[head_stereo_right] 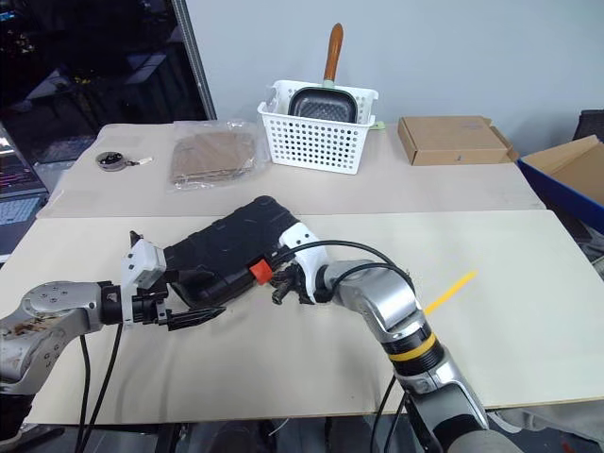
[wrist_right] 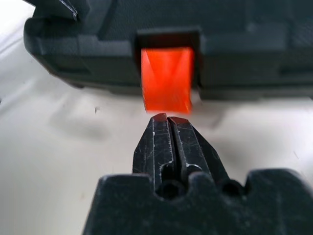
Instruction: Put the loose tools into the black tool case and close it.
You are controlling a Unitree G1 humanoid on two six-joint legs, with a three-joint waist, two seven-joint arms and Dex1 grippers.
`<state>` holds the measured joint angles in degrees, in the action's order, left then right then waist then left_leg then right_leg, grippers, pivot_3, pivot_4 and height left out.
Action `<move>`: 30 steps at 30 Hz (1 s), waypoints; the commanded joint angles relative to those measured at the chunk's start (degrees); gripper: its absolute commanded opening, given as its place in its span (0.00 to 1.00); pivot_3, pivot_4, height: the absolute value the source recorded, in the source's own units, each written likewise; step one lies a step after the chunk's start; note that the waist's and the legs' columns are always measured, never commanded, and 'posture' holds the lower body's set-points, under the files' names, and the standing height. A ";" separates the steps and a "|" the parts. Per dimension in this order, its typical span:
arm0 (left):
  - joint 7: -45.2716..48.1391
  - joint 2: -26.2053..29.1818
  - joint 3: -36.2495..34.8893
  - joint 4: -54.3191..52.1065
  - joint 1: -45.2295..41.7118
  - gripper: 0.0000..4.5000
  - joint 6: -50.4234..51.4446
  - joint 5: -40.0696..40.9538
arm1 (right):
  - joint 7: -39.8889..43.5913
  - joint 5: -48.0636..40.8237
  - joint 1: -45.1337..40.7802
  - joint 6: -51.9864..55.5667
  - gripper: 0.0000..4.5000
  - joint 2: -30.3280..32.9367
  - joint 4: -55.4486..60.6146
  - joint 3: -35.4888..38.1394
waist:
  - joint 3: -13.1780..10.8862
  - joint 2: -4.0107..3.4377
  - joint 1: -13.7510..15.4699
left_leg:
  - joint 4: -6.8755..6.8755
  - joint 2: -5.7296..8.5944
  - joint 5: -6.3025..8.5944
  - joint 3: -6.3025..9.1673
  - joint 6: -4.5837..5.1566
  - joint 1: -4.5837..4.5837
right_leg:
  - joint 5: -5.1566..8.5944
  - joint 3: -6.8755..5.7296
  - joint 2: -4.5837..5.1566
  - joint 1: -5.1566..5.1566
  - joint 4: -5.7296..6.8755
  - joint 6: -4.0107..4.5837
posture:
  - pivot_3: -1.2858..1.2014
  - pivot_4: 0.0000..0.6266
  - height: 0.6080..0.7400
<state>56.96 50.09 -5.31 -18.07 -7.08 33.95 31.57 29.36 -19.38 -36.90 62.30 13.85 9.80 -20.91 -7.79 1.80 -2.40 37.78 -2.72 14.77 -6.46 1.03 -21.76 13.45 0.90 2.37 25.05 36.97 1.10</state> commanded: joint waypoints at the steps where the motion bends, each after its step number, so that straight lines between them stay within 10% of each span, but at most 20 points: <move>1: -0.38 -0.08 1.24 1.25 0.18 1.00 0.99 -1.27 | -0.30 1.95 -3.13 -4.85 0.00 -3.16 -5.10 -0.76 | 0.00 0.00 -0.07 | 0.00 0.00 0.00 0.00 0.00 0.01 | 0.00 0.00 0.00 0.00 0.00 0.00 | 0.52 0.24 1.00; 30: -0.53 -1.51 1.87 3.19 1.49 1.00 -0.75 -2.66 | 4.89 2.96 -3.96 -9.57 0.00 -4.34 -4.47 2.19 | 0.01 -0.03 -0.28 | 0.00 -0.07 -0.03 -0.02 -0.06 0.15 | -0.05 0.02 -0.04 -0.02 0.11 0.07 | 0.52 0.24 1.00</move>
<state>56.34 48.74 -5.33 -16.12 -7.19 32.17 30.26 34.76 -15.97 -39.82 53.38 10.12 3.51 -20.31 -7.78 1.78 -2.67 37.77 -2.79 14.74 -6.49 0.97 -21.61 13.41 0.93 2.33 25.02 37.08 1.17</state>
